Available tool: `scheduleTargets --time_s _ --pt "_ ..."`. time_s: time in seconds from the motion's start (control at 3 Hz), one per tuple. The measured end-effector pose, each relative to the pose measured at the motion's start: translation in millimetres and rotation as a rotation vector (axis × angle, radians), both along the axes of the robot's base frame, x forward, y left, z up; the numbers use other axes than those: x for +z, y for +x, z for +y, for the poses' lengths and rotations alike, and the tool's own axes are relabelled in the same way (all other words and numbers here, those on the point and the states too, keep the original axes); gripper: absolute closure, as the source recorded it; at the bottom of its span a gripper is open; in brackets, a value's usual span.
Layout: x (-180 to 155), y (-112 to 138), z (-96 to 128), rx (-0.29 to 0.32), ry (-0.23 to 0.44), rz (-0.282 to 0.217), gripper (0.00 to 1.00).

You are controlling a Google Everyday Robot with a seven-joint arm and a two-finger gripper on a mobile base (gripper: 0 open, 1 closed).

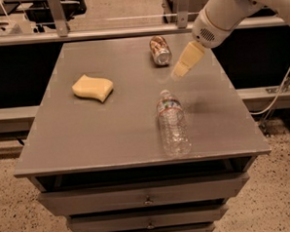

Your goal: Place orange can upright

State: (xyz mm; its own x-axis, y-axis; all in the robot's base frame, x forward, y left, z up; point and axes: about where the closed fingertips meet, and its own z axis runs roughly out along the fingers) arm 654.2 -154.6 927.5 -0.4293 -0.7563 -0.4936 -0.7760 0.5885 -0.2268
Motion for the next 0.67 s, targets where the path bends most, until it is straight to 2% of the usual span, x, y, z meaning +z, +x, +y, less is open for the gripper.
scheduleTargets --time_s 0.33,0.67 --pt "0 0 0 0.000 0.000 0.000 0.00" --pt "-4 22 13 -0.068 0.073 -0.028 0.00"
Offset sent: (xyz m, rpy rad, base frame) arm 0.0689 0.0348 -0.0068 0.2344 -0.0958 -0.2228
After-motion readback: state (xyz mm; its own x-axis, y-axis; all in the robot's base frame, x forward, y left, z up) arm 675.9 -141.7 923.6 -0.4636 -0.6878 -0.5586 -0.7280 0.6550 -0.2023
